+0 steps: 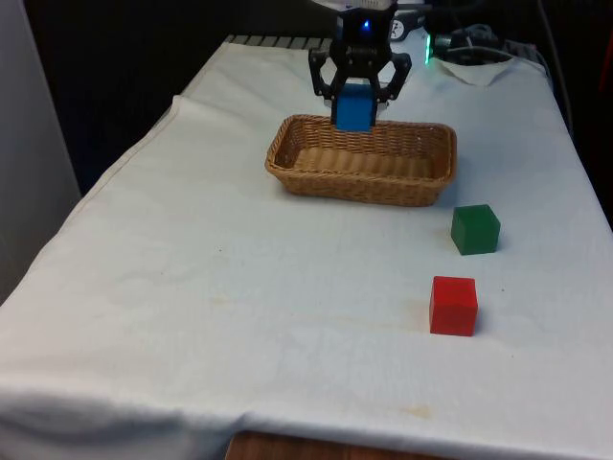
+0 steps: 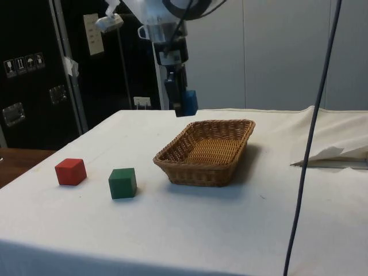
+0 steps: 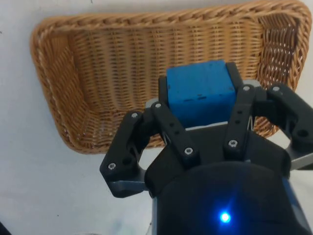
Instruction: Pick up exactly two blocks and place them into the basket.
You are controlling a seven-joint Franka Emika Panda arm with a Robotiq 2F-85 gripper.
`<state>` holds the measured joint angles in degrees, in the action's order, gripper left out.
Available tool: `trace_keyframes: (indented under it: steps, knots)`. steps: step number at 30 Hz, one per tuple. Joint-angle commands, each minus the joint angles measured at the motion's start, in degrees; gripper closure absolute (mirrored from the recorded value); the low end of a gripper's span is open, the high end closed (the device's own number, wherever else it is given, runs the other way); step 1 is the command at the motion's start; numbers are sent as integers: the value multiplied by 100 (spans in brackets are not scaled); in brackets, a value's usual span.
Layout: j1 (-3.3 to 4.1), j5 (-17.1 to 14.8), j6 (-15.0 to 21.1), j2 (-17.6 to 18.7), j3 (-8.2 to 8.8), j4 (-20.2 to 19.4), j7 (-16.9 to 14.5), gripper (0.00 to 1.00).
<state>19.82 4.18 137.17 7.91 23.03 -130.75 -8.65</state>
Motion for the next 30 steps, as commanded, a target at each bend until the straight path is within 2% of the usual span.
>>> trace_keyframes:
  steps: [1,2,4,9,10,11,18,19,20,21,26,27,28,29,30]
  knots:
    - [0,115,132,-86,34,-172,63,98]
    - [-6,11,29,-29,6,-63,0,98]
    - [-6,132,258,-160,46,-361,57,98]
    - [-11,109,561,-241,63,-699,40,98]
    - [-17,46,510,-223,52,-693,0,98]
    - [-17,92,716,-252,69,-837,29,98]
    - [-40,29,1255,-275,92,-1289,-34,98]
    - [-52,11,1415,-264,109,-1421,-69,98]
    - [-34,46,1318,-235,109,-1358,-23,98]
    - [-57,6,1484,-264,120,-1478,-86,98]
    - [-74,-46,1919,-183,206,-1793,-258,98]
    - [-80,-57,1988,-166,218,-1833,-286,98]
    - [-52,40,1908,-138,252,-1788,-195,98]
    - [-86,-63,2045,-149,229,-1874,-309,98]
    - [-86,-74,2097,-132,229,-1896,-332,98]
